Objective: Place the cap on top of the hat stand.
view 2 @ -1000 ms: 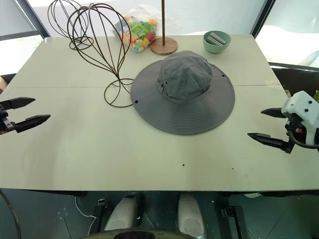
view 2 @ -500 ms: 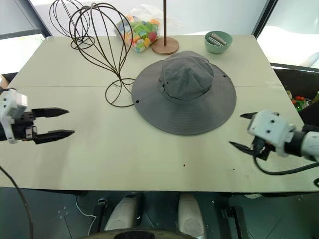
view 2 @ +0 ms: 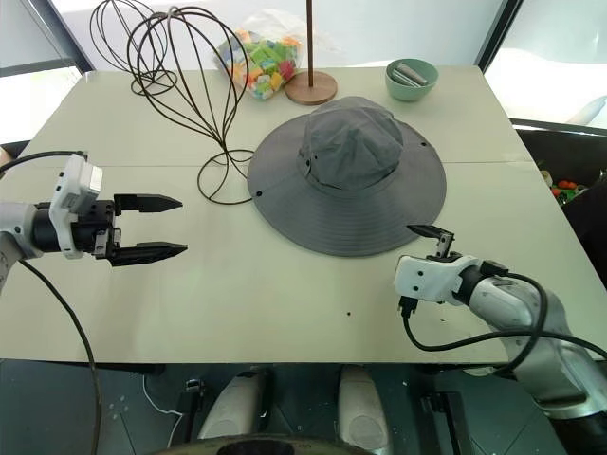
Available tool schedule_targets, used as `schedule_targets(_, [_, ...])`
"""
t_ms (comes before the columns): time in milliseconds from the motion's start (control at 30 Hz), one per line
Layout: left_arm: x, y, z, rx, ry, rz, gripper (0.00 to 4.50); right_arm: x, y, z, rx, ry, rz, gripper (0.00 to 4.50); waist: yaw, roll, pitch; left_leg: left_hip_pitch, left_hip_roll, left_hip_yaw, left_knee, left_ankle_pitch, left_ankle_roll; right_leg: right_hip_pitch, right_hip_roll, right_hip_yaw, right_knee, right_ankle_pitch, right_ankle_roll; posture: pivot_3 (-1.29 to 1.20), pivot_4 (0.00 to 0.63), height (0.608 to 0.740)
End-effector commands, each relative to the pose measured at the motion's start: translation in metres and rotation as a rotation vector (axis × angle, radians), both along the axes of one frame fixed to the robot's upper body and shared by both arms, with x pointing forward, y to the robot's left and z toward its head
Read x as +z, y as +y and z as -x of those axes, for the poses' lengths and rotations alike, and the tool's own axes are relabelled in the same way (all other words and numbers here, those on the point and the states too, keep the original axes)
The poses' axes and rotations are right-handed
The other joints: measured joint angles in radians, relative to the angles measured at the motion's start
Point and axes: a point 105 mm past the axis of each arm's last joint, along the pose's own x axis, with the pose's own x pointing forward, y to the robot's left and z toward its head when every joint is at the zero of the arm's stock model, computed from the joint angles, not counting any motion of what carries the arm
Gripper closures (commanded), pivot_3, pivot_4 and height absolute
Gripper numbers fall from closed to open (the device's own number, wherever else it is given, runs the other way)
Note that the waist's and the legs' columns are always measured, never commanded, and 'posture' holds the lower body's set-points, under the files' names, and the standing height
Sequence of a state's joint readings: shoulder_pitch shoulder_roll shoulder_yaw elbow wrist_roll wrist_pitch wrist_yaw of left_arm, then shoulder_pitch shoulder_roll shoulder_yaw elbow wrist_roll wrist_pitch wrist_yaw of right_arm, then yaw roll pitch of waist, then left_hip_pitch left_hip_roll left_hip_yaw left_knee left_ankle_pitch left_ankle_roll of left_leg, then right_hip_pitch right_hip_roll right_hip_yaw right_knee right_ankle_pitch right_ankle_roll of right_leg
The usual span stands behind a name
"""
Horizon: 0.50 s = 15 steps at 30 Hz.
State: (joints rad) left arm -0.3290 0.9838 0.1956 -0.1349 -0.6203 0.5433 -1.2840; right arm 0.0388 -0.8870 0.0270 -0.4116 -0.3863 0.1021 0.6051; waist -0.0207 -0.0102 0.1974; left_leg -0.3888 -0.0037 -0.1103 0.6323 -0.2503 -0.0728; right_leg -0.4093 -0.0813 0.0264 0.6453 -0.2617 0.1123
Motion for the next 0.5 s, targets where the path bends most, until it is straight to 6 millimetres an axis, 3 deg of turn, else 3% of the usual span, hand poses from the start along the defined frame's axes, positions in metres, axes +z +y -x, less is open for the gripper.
schedule_targets(33, [0.012,-0.003,0.001,-0.011,-0.042,-0.007,0.02,0.000,0.007,-0.015,0.009,-0.080,0.026,0.00,0.000,0.000,0.000,0.000,0.000,0.000,0.000,0.000,0.000,0.000,0.000,0.000,0.000,0.000,0.000,0.00,0.150,0.740])
schedule_targets(333, [0.019,-0.003,0.000,0.005,-0.057,-0.005,0.02,-0.010,0.014,-0.049,0.018,-0.164,0.066,0.00,-0.004,-0.003,-0.002,0.001,0.000,0.000,0.000,0.000,0.000,0.001,0.000,0.000,0.001,0.000,0.000,0.00,0.150,0.740])
schedule_targets(500, [0.023,-0.001,0.000,0.021,-0.070,-0.006,0.02,-0.008,0.018,-0.048,0.033,-0.139,0.020,0.00,-0.004,-0.003,-0.002,0.002,0.000,0.000,0.000,0.000,0.000,0.001,0.000,0.000,0.001,0.000,0.000,0.00,0.150,0.740])
